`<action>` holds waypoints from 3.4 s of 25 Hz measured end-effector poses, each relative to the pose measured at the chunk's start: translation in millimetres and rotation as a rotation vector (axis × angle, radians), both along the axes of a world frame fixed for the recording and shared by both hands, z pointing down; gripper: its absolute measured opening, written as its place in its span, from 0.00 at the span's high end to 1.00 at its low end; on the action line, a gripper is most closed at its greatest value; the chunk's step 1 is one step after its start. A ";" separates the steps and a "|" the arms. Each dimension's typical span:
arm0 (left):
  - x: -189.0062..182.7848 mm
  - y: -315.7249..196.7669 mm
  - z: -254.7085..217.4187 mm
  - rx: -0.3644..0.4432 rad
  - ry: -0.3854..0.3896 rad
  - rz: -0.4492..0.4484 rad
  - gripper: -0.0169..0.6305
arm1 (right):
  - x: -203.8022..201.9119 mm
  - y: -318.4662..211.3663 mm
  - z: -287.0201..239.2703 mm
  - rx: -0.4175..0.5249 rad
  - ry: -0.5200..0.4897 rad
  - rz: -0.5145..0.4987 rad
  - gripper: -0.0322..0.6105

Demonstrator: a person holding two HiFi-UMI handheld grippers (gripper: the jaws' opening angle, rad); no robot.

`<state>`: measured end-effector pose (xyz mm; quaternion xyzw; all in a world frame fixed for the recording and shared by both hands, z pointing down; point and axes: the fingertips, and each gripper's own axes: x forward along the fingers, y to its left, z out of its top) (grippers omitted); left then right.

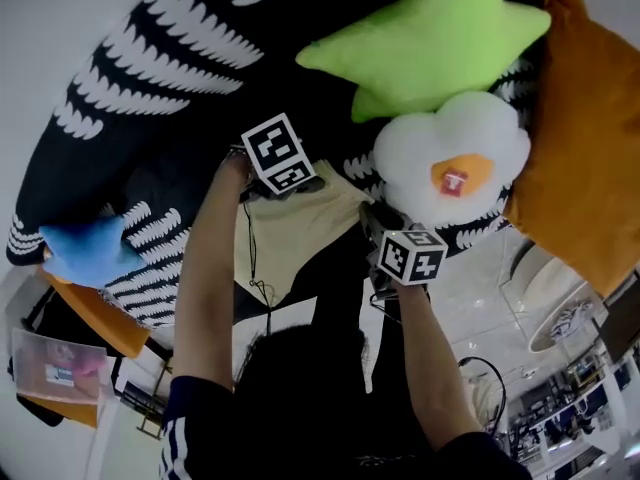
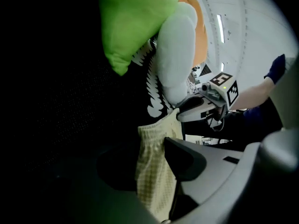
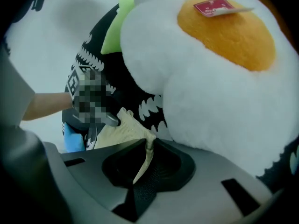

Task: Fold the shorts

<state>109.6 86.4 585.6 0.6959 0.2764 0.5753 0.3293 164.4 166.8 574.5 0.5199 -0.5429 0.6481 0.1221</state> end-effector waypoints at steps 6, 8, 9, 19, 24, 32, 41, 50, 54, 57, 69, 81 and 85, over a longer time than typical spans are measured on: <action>-6.0 -5.0 12.2 0.021 -0.049 0.038 0.79 | -10.8 4.4 6.5 0.008 0.017 -0.003 0.85; -4.0 -3.1 14.9 0.088 -0.023 0.089 0.82 | -8.3 4.0 6.9 0.013 0.027 -0.005 0.85; 5.8 -2.4 15.2 0.114 0.004 0.110 0.83 | 1.3 4.1 6.5 0.017 0.033 -0.007 0.85; 21.4 -19.6 -29.0 0.289 0.229 0.105 0.89 | 14.1 -15.1 -29.2 0.130 0.118 -0.131 0.85; 35.1 -50.4 -49.6 0.329 0.267 0.018 0.89 | 30.9 -41.9 -49.8 0.237 0.189 -0.188 0.85; 118.8 -99.5 -77.4 0.392 0.343 -0.008 0.89 | 115.8 -91.2 -77.8 0.391 0.326 -0.341 0.87; 92.8 -101.9 -114.2 0.500 0.417 -0.077 0.89 | 87.3 -96.6 -122.8 0.547 0.314 -0.498 0.88; -19.4 -68.7 -145.6 0.632 0.390 -0.205 0.89 | -22.1 -66.6 -159.0 0.667 0.227 -0.736 0.88; -83.9 -47.2 -145.6 0.689 0.321 -0.296 0.89 | -83.4 -46.8 -166.2 0.692 0.175 -0.886 0.88; -120.5 -27.4 -128.9 0.702 0.272 -0.329 0.88 | -124.9 -21.7 -153.6 0.691 0.146 -1.009 0.88; -190.1 37.1 -30.7 0.780 0.171 -0.291 0.85 | -206.6 60.4 -44.3 0.614 0.267 -1.570 0.88; -233.1 61.6 -22.7 0.622 0.038 -0.452 0.55 | -213.3 117.5 -0.6 0.261 0.060 -1.757 0.54; -236.6 34.9 -39.6 0.605 0.033 -0.670 0.48 | -224.9 120.3 -26.1 0.347 -0.014 -1.718 0.42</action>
